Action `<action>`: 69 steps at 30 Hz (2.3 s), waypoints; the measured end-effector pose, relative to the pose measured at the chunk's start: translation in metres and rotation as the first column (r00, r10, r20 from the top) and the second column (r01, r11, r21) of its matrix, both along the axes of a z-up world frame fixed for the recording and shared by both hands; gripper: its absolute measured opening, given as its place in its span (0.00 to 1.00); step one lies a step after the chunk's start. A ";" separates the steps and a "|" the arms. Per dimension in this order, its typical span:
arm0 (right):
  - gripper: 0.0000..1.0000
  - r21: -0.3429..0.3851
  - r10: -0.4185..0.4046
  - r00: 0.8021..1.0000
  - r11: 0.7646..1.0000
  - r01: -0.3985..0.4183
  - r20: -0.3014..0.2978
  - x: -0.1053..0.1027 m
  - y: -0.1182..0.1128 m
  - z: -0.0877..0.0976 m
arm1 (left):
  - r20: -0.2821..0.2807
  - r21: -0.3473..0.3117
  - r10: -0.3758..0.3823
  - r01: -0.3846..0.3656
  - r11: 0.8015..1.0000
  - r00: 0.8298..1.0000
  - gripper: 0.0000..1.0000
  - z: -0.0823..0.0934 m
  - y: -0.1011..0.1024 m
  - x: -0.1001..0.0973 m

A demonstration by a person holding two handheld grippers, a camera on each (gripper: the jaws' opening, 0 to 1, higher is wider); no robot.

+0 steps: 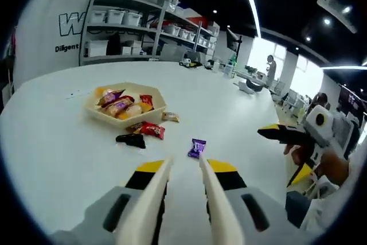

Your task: Place the target food into the container with the food tongs after gripping and lifting it, then release it inside without dropping or visibly crushing the food.

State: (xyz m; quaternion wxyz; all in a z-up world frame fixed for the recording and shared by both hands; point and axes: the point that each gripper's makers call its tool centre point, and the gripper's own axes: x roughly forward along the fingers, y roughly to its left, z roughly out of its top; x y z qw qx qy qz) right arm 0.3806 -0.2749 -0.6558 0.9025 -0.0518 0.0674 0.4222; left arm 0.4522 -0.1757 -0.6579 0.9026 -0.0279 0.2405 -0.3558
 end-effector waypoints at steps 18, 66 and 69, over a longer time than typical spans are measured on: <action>0.38 -0.177 0.163 0.938 0.978 -0.112 0.307 -0.020 0.032 0.012 | 0.071 -0.112 -0.164 0.171 0.979 0.984 0.26 0.016 -0.050 -0.056; 0.02 -0.037 0.215 0.958 0.977 -0.212 0.192 -0.033 0.031 0.027 | 0.353 -0.301 -0.125 0.239 0.923 0.927 0.27 0.056 -0.074 -0.073; 0.03 0.001 0.210 0.968 0.977 -0.212 0.135 -0.033 0.027 0.026 | 0.287 -0.367 -0.090 0.196 0.909 0.954 0.25 0.054 -0.077 -0.073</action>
